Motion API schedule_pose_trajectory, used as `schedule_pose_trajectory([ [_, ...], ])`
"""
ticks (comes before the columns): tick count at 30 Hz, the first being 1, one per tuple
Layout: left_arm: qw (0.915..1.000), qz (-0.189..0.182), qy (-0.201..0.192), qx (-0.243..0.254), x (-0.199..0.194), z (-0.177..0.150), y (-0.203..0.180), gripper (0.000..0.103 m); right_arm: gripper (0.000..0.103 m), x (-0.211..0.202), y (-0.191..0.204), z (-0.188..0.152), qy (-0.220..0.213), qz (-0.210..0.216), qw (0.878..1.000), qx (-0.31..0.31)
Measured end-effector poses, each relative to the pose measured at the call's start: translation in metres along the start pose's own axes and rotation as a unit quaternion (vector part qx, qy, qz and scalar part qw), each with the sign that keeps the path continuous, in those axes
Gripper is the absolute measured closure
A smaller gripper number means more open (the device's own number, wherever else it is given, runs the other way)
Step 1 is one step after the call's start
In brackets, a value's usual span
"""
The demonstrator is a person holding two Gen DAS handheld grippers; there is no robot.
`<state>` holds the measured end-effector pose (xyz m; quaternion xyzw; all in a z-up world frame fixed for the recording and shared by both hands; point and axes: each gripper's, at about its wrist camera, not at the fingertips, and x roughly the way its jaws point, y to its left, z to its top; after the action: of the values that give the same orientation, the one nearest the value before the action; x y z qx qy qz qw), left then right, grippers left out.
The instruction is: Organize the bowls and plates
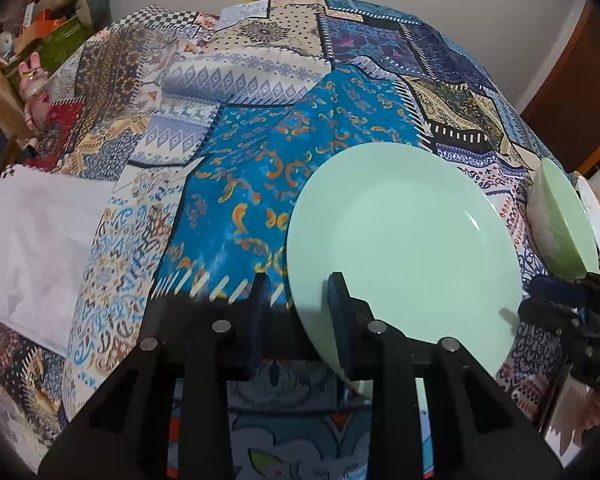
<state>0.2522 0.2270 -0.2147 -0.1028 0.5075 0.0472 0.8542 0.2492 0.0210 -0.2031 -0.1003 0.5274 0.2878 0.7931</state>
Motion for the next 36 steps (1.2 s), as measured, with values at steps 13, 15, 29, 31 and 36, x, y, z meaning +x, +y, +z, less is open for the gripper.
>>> schedule_pose_trajectory([
  [13, 0.9998, -0.012, 0.007, 0.012, 0.002, -0.001, -0.005, 0.074, 0.069, 0.003, 0.005, 0.001, 0.015, 0.005, 1.0, -0.003],
  [15, 0.9998, -0.011, 0.008, 0.014, -0.003, -0.007, -0.004, 0.074, 0.069, 0.002, 0.009, -0.003, 0.02, 0.008, 1.0, -0.011],
  [29, 0.9994, -0.006, 0.035, 0.0, -0.064, -0.095, 0.012, 0.074, 0.069, -0.004, 0.051, -0.029, 0.055, 0.055, 0.995, -0.06],
  [31, 0.9993, -0.004, 0.038, -0.002, -0.073, -0.11, 0.013, 0.074, 0.07, -0.002, 0.053, -0.03, 0.056, 0.059, 0.995, -0.063],
  [36, 0.9987, -0.018, 0.046, -0.008, -0.086, -0.13, 0.017, 0.074, 0.07, 0.004, 0.051, -0.023, 0.061, 0.064, 0.995, -0.055],
])
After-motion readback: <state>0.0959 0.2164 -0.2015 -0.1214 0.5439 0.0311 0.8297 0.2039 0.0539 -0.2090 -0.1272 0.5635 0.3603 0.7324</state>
